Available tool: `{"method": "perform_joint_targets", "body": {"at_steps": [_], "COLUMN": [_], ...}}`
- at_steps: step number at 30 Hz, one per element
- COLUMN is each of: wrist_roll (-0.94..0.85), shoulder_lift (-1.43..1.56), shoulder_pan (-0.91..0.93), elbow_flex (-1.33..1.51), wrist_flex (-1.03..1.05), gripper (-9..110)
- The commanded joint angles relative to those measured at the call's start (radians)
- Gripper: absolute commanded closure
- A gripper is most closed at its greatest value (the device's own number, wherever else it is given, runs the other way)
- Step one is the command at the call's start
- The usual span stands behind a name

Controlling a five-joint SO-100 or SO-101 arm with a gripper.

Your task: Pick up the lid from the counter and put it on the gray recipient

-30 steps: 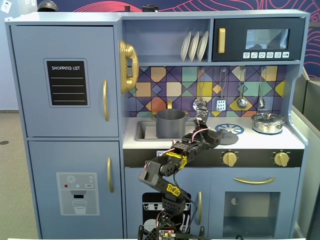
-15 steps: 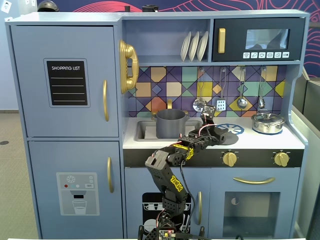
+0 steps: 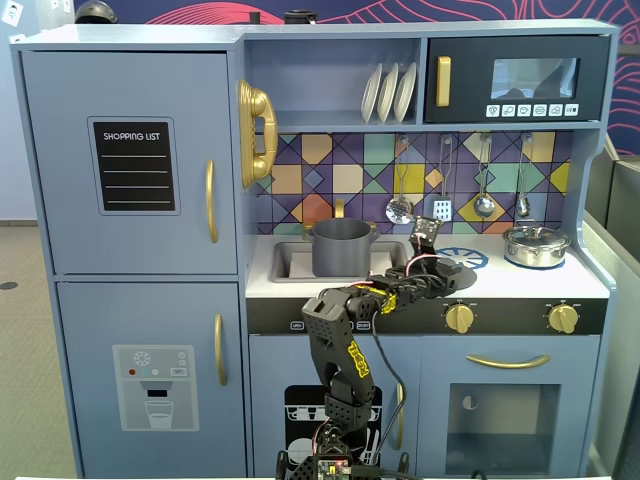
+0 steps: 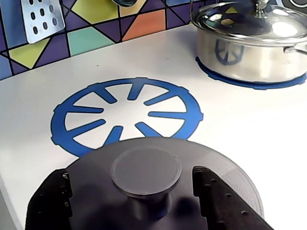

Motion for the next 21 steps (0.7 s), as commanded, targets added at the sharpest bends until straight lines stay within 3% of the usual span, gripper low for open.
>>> {"method": "perform_joint_targets", "body": {"at_steps": [1,10,21], "wrist_roll": [-0.011,-0.009,-0.02], "shoulder_lift": [-0.012,-0.049,-0.08], "shoulder_pan": [0.025,0.023,-0.021], "elbow_flex": [-0.091,-0.104,-0.098], "wrist_flex": [-0.041,-0.051,-0.052], "gripper": [78,81,100]}}
